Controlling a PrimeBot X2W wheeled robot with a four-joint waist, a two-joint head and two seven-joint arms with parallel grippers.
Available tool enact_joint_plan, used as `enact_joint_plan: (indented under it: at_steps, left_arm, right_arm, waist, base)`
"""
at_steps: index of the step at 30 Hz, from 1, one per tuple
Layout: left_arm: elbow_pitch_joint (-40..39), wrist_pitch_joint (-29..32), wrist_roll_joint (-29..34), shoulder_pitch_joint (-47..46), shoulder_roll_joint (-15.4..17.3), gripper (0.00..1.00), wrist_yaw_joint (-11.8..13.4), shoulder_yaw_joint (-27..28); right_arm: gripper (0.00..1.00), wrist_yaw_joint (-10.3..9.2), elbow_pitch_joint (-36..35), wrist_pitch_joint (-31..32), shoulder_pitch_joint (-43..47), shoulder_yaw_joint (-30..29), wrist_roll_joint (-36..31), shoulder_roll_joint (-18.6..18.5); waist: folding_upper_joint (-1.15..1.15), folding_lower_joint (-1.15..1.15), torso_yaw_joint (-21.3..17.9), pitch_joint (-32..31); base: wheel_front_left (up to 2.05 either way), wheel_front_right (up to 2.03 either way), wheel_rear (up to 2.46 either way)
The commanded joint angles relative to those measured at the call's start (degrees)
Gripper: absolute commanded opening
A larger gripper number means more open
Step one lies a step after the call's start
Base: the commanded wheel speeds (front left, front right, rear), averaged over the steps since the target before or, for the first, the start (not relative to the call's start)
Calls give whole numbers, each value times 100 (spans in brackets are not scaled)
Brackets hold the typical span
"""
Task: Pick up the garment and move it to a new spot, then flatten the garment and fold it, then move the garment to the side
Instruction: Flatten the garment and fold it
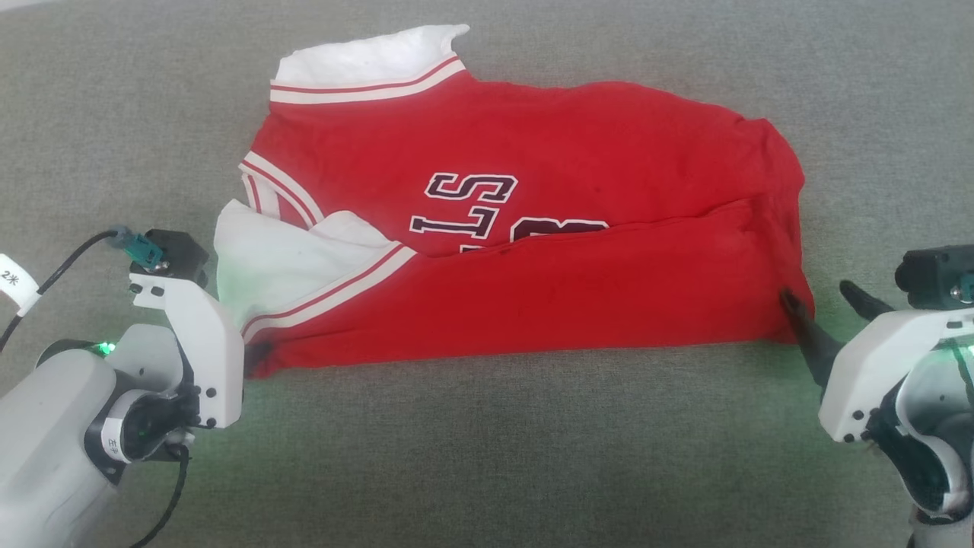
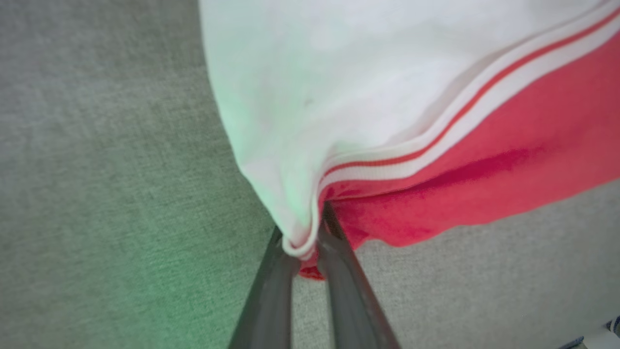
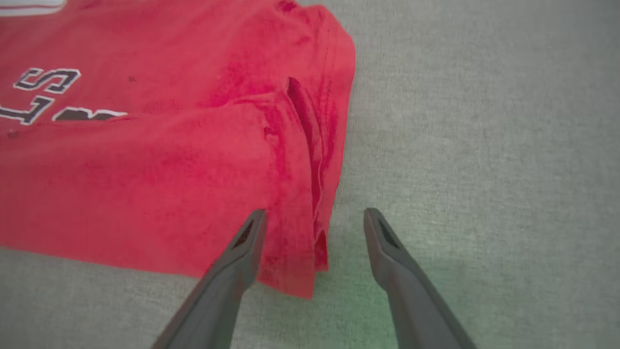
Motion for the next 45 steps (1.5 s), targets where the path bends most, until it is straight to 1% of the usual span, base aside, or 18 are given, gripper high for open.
enact_joint_plan:
  at_steps: [1,3,4,5,6,12,13,14,21,24,30,35,41,42,45]
  left_arm:
    - [75,20,20,146,-265,0,-53,-220]
    - [76,10,26,119,-291,0,-72,-228]
    - [77,1,33,104,-306,0,-83,-230]
    - [74,-14,29,95,-325,0,-94,-229]
    - [72,-24,30,81,-337,0,-106,-231]
    - [78,-45,79,26,-411,0,-153,-264]
    - [86,-43,81,8,-427,0,-162,-267]
    - [97,-52,86,-8,-443,0,-176,-271]
    - [190,-84,79,3,-443,0,-245,-285]
    - [158,-25,36,65,-346,0,-240,-269]
    - [-157,92,-12,132,-74,0,-100,-203]
    - [-634,211,-45,326,198,0,136,-172]
    - [-1369,412,-149,743,612,0,564,-143]
    - [-1369,412,-149,743,612,0,564,-143]
    - [-1730,504,-238,1010,802,0,818,-155]
  right_arm:
    - [100,-5,-49,162,40,-34,20,27]
    - [100,-5,-19,490,26,-77,57,87]
    - [100,-5,-21,607,-4,-58,-23,6]
    - [100,-7,14,731,-35,-67,-13,14]
    - [100,-7,67,864,-64,-84,23,67]
    - [100,-5,412,1485,-258,118,69,-61]
    - [87,-4,480,1538,-306,188,67,-108]
    - [0,-4,523,1571,-341,271,18,-206]
    - [0,-10,781,1545,-447,426,5,-527]
    - [0,-10,772,1527,-443,404,92,-592]
    - [0,-9,558,1662,-320,426,291,-809]
    - [0,-9,270,1927,-53,585,531,-1130]
    - [0,-9,-155,2317,389,658,859,-1607]
    - [0,-9,-155,2317,389,658,859,-1607]
    - [0,-9,-335,2490,646,679,1050,-1825]
  waist:
    - [0,0,15,12]
    - [0,0,36,30]
    - [0,0,49,41]
    - [0,0,63,52]
    - [0,0,76,62]
    - [0,0,168,134]
    - [0,0,180,142]
    - [0,0,197,149]
    - [0,0,271,27]
    - [0,0,278,-82]
    - [0,0,282,-311]
    - [0,0,273,-501]
    - [0,0,263,-666]
    - [0,0,263,-666]
    - [0,0,255,-704]
  base:
    - [0,0,0]
    - [0,0,0]
    - [0,0,0]
    - [0,0,0]
    - [0,0,0]
    - [0,0,0]
    - [0,0,0]
    - [0,0,0]
    - [0,0,0]
    - [0,0,0]
    - [0,0,0]
    - [0,0,0]
    - [0,0,0]
    - [0,0,0]
    - [0,0,0]
